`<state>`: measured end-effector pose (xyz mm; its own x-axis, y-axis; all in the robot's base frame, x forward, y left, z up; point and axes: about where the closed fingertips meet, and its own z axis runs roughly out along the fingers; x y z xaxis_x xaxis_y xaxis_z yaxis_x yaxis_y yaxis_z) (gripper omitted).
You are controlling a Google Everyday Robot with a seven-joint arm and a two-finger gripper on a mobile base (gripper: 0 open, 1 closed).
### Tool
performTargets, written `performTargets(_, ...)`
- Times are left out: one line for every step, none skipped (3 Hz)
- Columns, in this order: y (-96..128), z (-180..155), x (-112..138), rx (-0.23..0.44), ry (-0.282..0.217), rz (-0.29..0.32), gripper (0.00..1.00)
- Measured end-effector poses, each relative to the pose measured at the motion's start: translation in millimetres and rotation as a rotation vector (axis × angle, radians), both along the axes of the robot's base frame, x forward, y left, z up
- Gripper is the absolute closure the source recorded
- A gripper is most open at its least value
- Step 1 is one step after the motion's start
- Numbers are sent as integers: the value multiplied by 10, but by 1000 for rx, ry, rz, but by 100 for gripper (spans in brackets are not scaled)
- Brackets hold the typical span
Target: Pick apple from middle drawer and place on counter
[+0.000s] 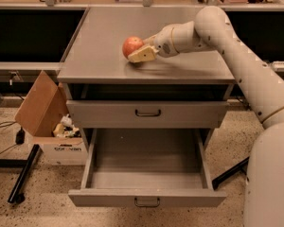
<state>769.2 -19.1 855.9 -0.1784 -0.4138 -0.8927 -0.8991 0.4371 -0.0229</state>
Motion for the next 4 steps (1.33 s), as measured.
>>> performTargets(18, -10, 28, 5, 6, 6, 27)
performTargets(22, -10, 38, 9, 7, 8, 4)
performTargets(3, 34, 27, 14, -2, 6, 0)
performTargets(-31, 97, 8, 22, -17, -1, 0)
